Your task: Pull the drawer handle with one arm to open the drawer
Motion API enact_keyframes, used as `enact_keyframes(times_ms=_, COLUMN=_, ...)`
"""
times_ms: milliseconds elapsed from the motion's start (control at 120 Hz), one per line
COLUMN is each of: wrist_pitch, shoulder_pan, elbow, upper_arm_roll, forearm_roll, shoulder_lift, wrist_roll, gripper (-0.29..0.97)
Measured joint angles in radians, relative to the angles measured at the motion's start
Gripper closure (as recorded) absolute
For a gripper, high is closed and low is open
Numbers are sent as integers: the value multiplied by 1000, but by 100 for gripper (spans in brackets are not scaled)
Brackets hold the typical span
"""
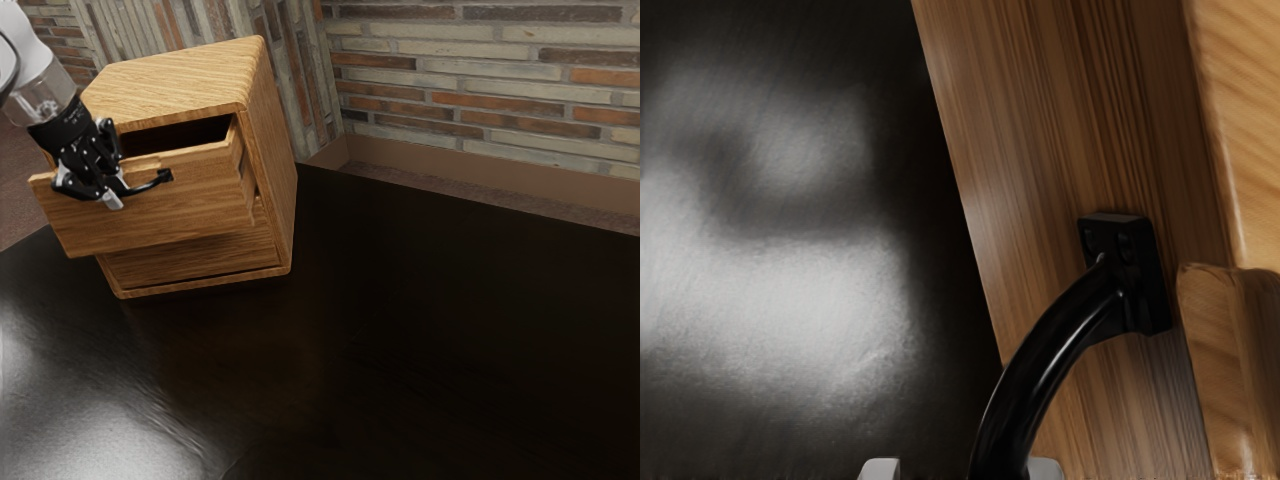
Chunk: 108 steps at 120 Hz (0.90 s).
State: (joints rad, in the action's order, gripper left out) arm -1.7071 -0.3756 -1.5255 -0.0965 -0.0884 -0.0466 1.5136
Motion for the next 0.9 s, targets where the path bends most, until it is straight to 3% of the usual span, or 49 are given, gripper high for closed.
enact_keyframes(times_ms=900, wrist_pitch=2, shoulder_pan=0, elbow=-151, upper_arm_roll=27, forearm_roll=-2, shoulder_lift=-150, wrist_roll=0, gripper=60)
